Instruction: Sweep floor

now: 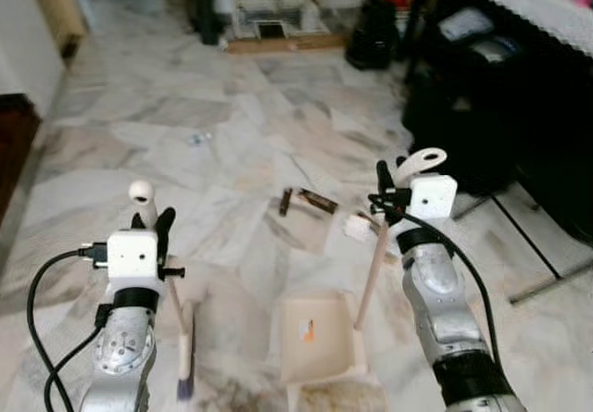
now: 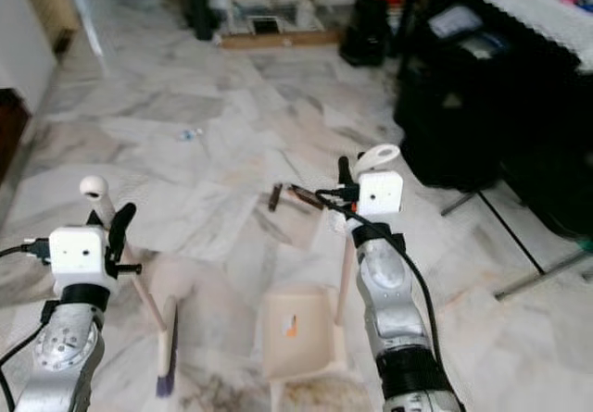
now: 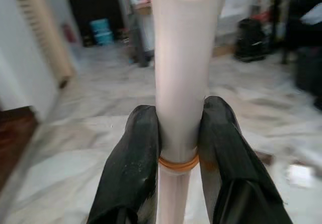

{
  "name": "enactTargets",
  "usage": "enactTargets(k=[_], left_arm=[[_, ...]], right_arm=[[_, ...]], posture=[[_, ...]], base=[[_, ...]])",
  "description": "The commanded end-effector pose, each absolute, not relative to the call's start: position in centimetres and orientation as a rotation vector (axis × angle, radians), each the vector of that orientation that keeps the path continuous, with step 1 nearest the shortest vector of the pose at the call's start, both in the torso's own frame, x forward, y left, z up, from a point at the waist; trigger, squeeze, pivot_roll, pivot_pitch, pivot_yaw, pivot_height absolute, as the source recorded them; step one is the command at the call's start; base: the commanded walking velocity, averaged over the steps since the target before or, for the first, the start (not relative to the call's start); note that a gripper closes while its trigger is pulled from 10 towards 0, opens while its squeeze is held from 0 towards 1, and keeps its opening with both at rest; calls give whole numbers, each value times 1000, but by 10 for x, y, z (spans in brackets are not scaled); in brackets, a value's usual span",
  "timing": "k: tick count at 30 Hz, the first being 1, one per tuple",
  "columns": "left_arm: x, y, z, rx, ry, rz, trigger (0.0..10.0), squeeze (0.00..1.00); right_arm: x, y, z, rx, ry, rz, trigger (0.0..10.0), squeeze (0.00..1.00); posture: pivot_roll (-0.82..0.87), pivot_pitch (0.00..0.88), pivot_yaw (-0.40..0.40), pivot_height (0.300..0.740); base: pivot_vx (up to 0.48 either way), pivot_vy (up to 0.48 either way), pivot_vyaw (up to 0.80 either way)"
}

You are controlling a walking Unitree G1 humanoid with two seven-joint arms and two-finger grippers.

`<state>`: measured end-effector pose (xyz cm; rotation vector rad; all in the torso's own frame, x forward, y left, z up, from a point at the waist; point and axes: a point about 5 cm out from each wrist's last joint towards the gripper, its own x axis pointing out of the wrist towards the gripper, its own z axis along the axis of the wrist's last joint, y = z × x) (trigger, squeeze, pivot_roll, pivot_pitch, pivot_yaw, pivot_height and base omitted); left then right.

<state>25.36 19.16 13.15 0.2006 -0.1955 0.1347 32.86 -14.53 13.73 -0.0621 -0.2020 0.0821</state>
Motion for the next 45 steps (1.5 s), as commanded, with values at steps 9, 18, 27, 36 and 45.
enactTargets(k=[9,18,27,36,45], left_arm=[[254,197,135,221,-206,147,10000,0],[253,202,137,221,-207,171,10000,0],[255,205,139,225,-209,173,10000,0],[253,205,137,226,-206,176,10000,0],[254,203,136,225,-209,170,10000,0]], right_arm=[[329,-128,156,-145,-298,180,10000,0],[328,-129,157,-75,-298,163,10000,0],[326,-117,158,-78,-303,230,10000,0],[325,-116,158,-51,-303,250,10000,0],[324,-115,160,-71,-316,278,10000,0]], posture=[[24,57,-30,740],[28,69,-29,740],[27,76,-30,740],[22,58,-32,740],[20,37,-35,740]], base=[[96,0,267],[328,0,356],[420,0,134],[480,0,340],[480,0,526]])
